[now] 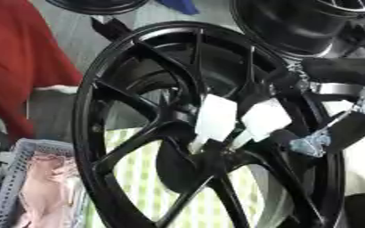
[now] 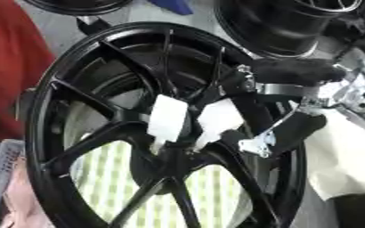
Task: Pull the pin out of the wheel hub.
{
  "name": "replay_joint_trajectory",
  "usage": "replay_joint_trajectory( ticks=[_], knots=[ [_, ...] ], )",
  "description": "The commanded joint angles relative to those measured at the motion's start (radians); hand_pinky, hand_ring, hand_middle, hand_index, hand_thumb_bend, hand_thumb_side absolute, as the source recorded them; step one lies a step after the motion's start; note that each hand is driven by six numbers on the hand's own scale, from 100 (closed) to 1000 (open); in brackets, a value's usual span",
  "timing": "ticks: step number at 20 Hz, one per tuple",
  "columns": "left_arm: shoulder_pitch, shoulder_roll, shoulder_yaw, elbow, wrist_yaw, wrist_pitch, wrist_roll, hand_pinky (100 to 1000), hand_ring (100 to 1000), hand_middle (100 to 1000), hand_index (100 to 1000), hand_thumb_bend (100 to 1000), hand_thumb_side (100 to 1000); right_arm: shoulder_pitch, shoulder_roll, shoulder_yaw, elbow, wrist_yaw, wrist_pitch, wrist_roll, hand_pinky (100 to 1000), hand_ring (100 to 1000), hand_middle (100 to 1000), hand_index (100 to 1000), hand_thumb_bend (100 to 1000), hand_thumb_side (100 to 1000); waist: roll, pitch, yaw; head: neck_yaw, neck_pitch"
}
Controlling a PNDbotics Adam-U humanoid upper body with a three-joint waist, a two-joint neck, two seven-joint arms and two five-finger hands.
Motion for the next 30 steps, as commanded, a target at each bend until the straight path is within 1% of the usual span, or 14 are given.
replay_joint_trajectory(
  ticks=[1, 5, 10, 11, 12, 14, 22, 30],
  knots=[
    [-0.003, 0.01, 0.004, -0.015, -0.001, 0.0, 0.002, 1000, 757, 773, 873, 100, 825, -0.007, -0.019, -0.005, -0.006, -0.005, -0.001, 0.008, 827, 773, 520, 714, 133, 344, 0.01, -0.016, -0.003, -0.005, -0.013],
    [-0.004, 0.012, 0.004, -0.015, -0.001, -0.001, 0.002, 1000, 757, 773, 873, 100, 825, -0.009, -0.017, -0.004, -0.006, -0.012, 0.002, 0.005, 810, 736, 475, 662, 112, 320, 0.01, -0.016, -0.004, -0.005, -0.013],
    [-0.002, 0.012, 0.004, -0.015, -0.001, 0.0, 0.003, 1000, 756, 773, 871, 100, 824, -0.015, -0.015, -0.004, -0.006, -0.035, 0.009, -0.012, 778, 656, 387, 558, 100, 311, 0.01, -0.017, -0.004, -0.007, -0.012],
    [-0.002, 0.012, 0.005, -0.015, -0.001, 0.0, 0.003, 1000, 756, 773, 871, 100, 827, -0.016, -0.015, -0.004, -0.006, -0.04, 0.011, -0.015, 772, 642, 371, 546, 100, 317, 0.01, -0.017, -0.004, -0.007, -0.012],
    [-0.001, 0.012, 0.005, -0.015, -0.001, 0.0, 0.003, 1000, 756, 773, 871, 100, 824, -0.017, -0.015, -0.005, -0.006, -0.045, 0.014, -0.018, 767, 632, 358, 537, 100, 301, 0.01, -0.018, -0.004, -0.007, -0.012],
    [-0.001, 0.012, 0.005, -0.015, -0.001, -0.001, 0.004, 1000, 756, 773, 871, 100, 824, -0.018, -0.016, -0.007, -0.006, -0.054, 0.019, -0.023, 756, 611, 333, 517, 100, 297, 0.01, -0.02, -0.005, -0.007, -0.011],
    [0.002, 0.014, 0.009, -0.015, -0.001, -0.001, 0.008, 1000, 756, 773, 870, 100, 823, -0.026, -0.023, -0.018, -0.006, -0.091, 0.035, -0.029, 723, 556, 267, 461, 100, 297, 0.01, -0.03, -0.01, -0.006, -0.006],
    [0.007, 0.014, 0.011, -0.015, 0.001, 0.001, 0.011, 1000, 755, 772, 870, 100, 822, -0.036, -0.031, -0.034, -0.006, -0.126, 0.048, -0.021, 701, 529, 255, 447, 100, 282, 0.01, -0.043, -0.016, -0.001, 0.002]
  ],
)
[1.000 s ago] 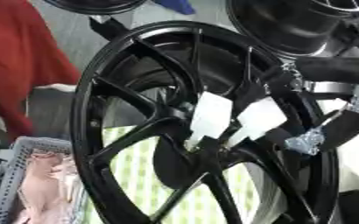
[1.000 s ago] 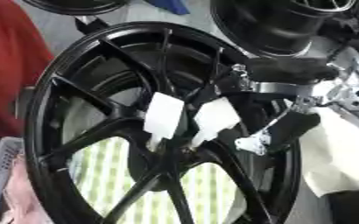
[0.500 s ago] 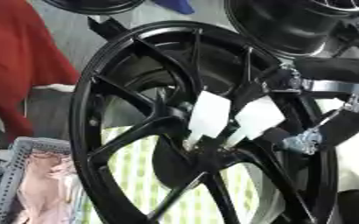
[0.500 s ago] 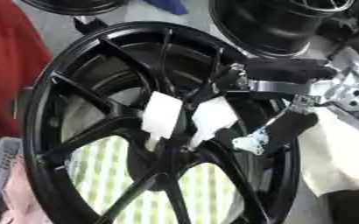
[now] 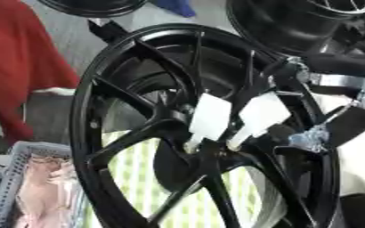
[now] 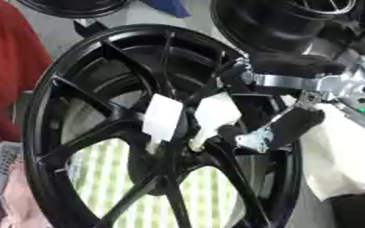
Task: Pull the pin out of the wheel hub.
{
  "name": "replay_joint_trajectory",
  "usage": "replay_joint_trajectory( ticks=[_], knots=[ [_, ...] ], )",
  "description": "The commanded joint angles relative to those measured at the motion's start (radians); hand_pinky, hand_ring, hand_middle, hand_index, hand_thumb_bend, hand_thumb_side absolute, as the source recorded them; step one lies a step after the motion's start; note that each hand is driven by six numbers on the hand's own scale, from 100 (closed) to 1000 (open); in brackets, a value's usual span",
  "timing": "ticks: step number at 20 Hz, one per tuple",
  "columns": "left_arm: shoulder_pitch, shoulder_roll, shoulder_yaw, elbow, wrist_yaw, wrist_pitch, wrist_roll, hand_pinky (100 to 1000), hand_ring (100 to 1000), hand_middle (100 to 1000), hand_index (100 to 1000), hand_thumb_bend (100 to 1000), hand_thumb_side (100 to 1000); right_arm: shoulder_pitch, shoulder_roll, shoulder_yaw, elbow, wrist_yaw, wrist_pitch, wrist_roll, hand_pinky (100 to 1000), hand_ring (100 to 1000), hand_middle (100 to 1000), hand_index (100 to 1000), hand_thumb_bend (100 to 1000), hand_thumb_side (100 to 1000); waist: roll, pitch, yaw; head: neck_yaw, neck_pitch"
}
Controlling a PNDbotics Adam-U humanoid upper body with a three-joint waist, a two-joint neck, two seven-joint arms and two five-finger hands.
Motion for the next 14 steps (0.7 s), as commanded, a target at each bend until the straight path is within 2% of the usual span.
replay_joint_trajectory(
  ticks=[1, 14],
  knots=[
    [-0.001, 0.015, 0.01, -0.015, 0.001, -0.001, 0.004, 1000, 755, 772, 870, 100, 822, -0.018, -0.039, -0.03, -0.006, -0.019, 0.006, 0.002, 700, 527, 254, 446, 100, 279, 0.01, -0.031, -0.004, -0.001, 0.002],
    [0.007, 0.019, 0.014, -0.015, -0.003, 0.001, 0.008, 1000, 753, 772, 871, 100, 822, -0.059, -0.057, -0.085, -0.006, -0.084, 0.003, 0.023, 696, 507, 246, 424, 100, 254, 0.01, -0.039, -0.017, 0.006, 0.011]
  ],
)
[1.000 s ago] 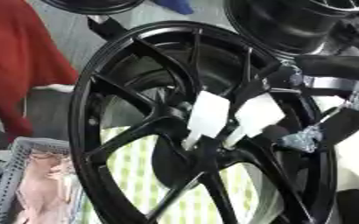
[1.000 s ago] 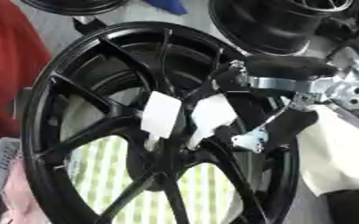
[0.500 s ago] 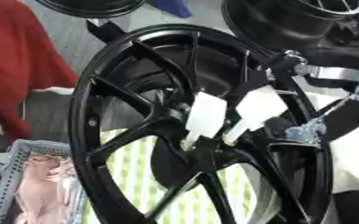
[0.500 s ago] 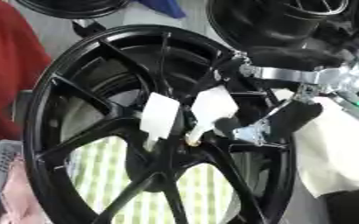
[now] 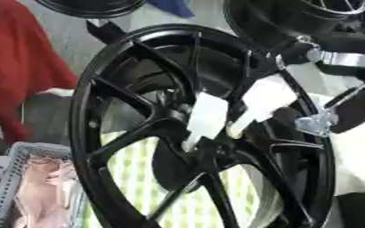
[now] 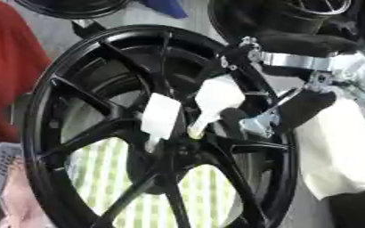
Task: Pull the pin out of the wheel hub.
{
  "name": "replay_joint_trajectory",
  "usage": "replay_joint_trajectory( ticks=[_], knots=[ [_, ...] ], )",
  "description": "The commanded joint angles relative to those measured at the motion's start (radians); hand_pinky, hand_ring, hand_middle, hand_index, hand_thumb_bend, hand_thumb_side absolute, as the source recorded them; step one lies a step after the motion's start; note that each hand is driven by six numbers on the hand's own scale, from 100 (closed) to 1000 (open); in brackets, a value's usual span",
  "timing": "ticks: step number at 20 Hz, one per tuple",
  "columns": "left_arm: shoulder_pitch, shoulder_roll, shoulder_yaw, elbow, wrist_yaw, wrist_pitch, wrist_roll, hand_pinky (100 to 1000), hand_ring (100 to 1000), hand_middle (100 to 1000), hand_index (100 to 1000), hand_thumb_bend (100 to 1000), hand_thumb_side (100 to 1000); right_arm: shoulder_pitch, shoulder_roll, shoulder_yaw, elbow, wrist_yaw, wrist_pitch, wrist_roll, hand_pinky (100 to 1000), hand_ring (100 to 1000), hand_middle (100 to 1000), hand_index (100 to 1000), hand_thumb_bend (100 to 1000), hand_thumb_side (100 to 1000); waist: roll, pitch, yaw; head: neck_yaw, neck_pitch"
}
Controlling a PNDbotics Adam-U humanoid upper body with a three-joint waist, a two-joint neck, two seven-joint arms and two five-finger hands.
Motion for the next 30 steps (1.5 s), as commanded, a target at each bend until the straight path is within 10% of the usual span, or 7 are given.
replay_joint_trajectory(
  ticks=[1, 16, 25, 30],
  knots=[
    [0.0, 0.019, 0.011, -0.015, -0.003, 0.001, 0.004, 1000, 753, 772, 871, 100, 822, -0.016, -0.045, -0.035, -0.006, -0.021, -0.004, 0.005, 697, 506, 246, 424, 100, 252, 0.01, -0.031, -0.004, 0.003, 0.002],
    [0.015, 0.025, 0.023, -0.015, -0.013, -0.003, 0.018, 1000, 750, 770, 871, 100, 820, 0.034, -0.124, -0.262, -0.006, -0.078, -0.014, -0.083, 720, 505, 238, 420, 100, 157, 0.01, -0.033, -0.032, 0.036, 0.015],
    [0.026, 0.036, 0.037, -0.015, -0.023, -0.012, 0.035, 1000, 750, 771, 871, 100, 818, 0.304, -0.142, -0.52, -0.006, -0.037, 0.081, -0.319, 708, 503, 235, 413, 100, 100, 0.01, -0.03, -0.065, 0.073, 0.012],
    [0.034, 0.033, 0.048, -0.015, -0.029, -0.017, 0.047, 1000, 750, 771, 871, 100, 816, 0.56, -0.032, -0.7, -0.002, 0.088, 0.26, -0.547, 670, 513, 242, 414, 100, 100, 0.026, -0.023, -0.101, 0.099, 0.009]
  ],
)
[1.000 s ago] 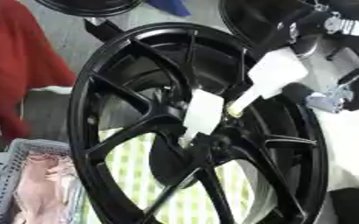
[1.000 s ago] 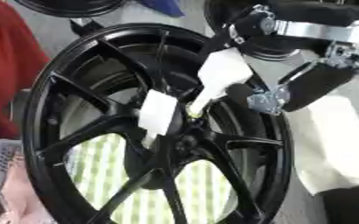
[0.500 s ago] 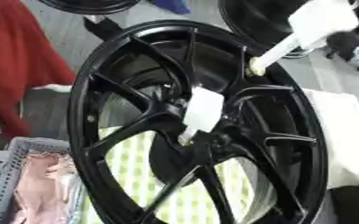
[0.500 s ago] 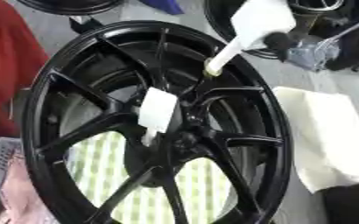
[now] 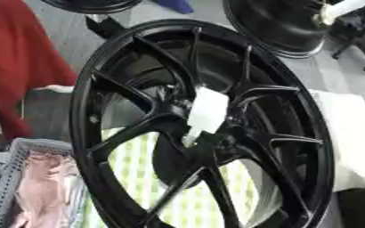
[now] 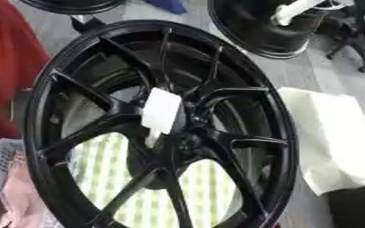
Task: Pull the pin out of the wheel hub.
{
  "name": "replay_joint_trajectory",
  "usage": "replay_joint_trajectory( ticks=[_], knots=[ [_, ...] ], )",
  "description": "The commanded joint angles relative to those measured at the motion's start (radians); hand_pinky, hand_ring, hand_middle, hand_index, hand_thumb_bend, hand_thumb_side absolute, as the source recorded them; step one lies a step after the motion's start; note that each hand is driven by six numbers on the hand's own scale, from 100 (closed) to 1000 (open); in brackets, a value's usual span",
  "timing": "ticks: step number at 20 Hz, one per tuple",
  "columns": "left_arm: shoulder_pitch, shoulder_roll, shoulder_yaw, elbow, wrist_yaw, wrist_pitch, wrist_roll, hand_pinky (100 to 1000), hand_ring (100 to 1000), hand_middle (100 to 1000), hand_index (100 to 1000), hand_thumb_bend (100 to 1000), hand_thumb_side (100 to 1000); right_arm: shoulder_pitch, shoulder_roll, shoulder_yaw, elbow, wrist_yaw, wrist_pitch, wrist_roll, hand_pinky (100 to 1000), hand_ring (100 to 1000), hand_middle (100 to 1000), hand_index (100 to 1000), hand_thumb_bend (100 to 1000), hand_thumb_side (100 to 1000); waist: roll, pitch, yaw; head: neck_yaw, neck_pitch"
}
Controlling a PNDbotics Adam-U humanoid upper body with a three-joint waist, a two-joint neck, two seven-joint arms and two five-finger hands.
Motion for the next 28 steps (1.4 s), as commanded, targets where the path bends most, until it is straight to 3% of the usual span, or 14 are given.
replay_joint_trajectory(
  ticks=[1, 6, 9, 10, 11, 12, 13, 14, 15, 16, 19, 24, 26, 28],
  knots=[
    [-0.001, 0.022, 0.015, -0.015, -0.011, -0.004, 0.01, 1000, 749, 771, 871, 100, 815, 0.095, 0.06, -0.131, 0.007, 0.09, 0.114, -0.154, 662, 517, 242, 413, 100, 100, 0.017, -0.019, -0.009, 0.015, -0.008],
    [-0.002, 0.016, 0.018, -0.015, -0.01, -0.009, 0.016, 1000, 749, 771, 871, 100, 813, 0.275, 0.223, -0.245, 0.065, 0.176, 0.239, -0.377, 643, 526, 238, 408, 100, 100, 0.038, -0.012, -0.019, 0.02, -0.017],
    [-0.004, 0.013, 0.017, -0.015, -0.008, -0.01, 0.015, 1000, 748, 771, 871, 100, 812, 0.343, 0.296, -0.266, 0.108, 0.183, 0.286, -0.456, 642, 533, 235, 404, 100, 100, 0.048, -0.011, -0.02, 0.016, -0.02],
    [-0.005, 0.011, 0.016, -0.015, -0.007, -0.01, 0.015, 1000, 748, 771, 871, 100, 812, 0.361, 0.319, -0.265, 0.124, 0.183, 0.301, -0.467, 674, 575, 271, 444, 100, 100, 0.051, -0.01, -0.02, 0.015, -0.021],
    [-0.006, 0.01, 0.016, -0.015, -0.007, -0.01, 0.014, 1000, 748, 771, 871, 100, 812, 0.377, 0.34, -0.262, 0.137, 0.185, 0.316, -0.467, 701, 618, 332, 504, 100, 100, 0.054, -0.009, -0.019, 0.012, -0.022],
    [-0.007, 0.008, 0.015, -0.015, -0.006, -0.01, 0.014, 1000, 748, 772, 871, 100, 812, 0.389, 0.358, -0.257, 0.146, 0.189, 0.33, -0.456, 741, 717, 484, 653, 100, 139, 0.057, -0.008, -0.018, 0.01, -0.024],
    [-0.007, 0.007, 0.015, -0.015, -0.006, -0.011, 0.013, 1000, 748, 772, 871, 100, 812, 0.396, 0.372, -0.254, 0.151, 0.197, 0.342, -0.441, 759, 776, 596, 746, 100, 207, 0.059, -0.008, -0.017, 0.009, -0.026],
    [-0.008, 0.006, 0.015, -0.015, -0.005, -0.011, 0.013, 1000, 748, 772, 871, 100, 811, 0.4, 0.385, -0.252, 0.151, 0.203, 0.351, -0.425, 808, 925, 864, 875, 100, 423, 0.063, -0.008, -0.016, 0.006, -0.026],
    [-0.008, 0.006, 0.016, -0.015, -0.005, -0.013, 0.013, 1000, 748, 772, 871, 100, 811, 0.403, 0.396, -0.252, 0.148, 0.206, 0.356, -0.411, 819, 951, 909, 893, 100, 475, 0.066, -0.008, -0.016, 0.003, -0.026],
    [-0.007, 0.005, 0.017, -0.015, -0.005, -0.014, 0.014, 1000, 748, 772, 872, 100, 811, 0.403, 0.403, -0.254, 0.146, 0.208, 0.359, -0.405, 824, 973, 962, 909, 100, 582, 0.068, -0.009, -0.016, 0.0, -0.026],
    [-0.006, 0.003, 0.017, -0.015, -0.003, -0.013, 0.015, 1000, 748, 772, 872, 100, 811, 0.4, 0.413, -0.26, 0.13, 0.204, 0.352, -0.438, 814, 971, 970, 916, 100, 576, 0.073, -0.011, -0.016, -0.005, -0.026],
    [-0.005, 0.003, 0.016, -0.015, -0.001, -0.015, 0.015, 1000, 748, 771, 872, 100, 811, 0.397, 0.414, -0.251, 0.065, 0.219, 0.348, -0.489, 798, 951, 944, 904, 100, 420, 0.076, -0.015, -0.018, -0.01, -0.024],
    [-0.005, 0.003, 0.016, -0.015, 0.0, -0.015, 0.014, 1000, 747, 770, 871, 100, 810, 0.389, 0.417, -0.241, 0.016, 0.218, 0.334, -0.53, 726, 830, 766, 831, 100, 342, 0.076, -0.016, -0.016, -0.011, -0.024],
    [-0.008, 0.004, 0.015, -0.015, 0.001, -0.016, 0.014, 1000, 746, 770, 870, 100, 809, 0.371, 0.408, -0.221, 0.0, 0.211, 0.291, -0.59, 696, 755, 669, 776, 100, 311, 0.077, -0.017, -0.012, -0.01, -0.026]
  ],
)
